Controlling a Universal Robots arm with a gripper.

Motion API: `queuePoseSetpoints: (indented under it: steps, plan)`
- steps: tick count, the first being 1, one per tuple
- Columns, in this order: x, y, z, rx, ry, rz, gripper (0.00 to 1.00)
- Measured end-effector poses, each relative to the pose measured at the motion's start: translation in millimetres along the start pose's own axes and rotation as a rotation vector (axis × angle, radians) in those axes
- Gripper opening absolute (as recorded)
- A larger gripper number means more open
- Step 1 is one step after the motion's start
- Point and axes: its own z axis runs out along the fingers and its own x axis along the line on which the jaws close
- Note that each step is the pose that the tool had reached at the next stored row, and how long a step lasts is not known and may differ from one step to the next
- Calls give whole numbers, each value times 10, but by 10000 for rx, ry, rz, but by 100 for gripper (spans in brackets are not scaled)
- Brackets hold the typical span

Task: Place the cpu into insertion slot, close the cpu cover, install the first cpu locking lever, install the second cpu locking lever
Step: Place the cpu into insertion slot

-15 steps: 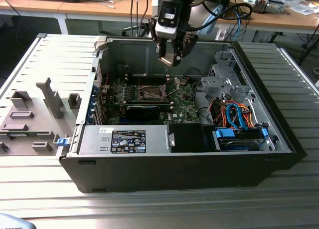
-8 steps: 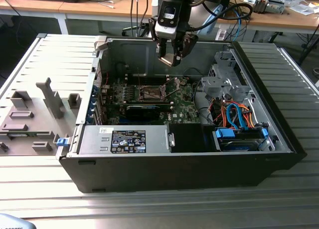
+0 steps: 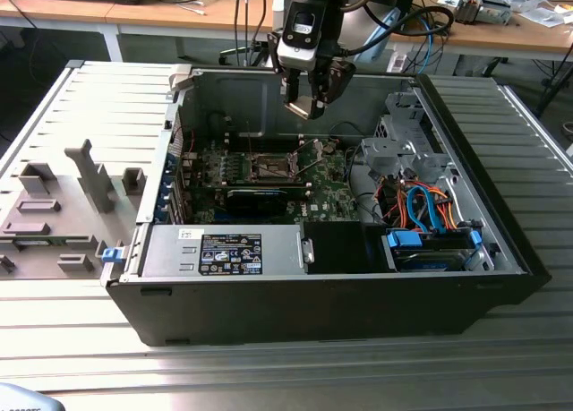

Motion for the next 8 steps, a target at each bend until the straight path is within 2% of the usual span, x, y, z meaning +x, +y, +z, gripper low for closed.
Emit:
queuePoseSetpoints:
  steps: [8]
  plan:
    - [0, 0, 2, -2, -6, 125, 54]
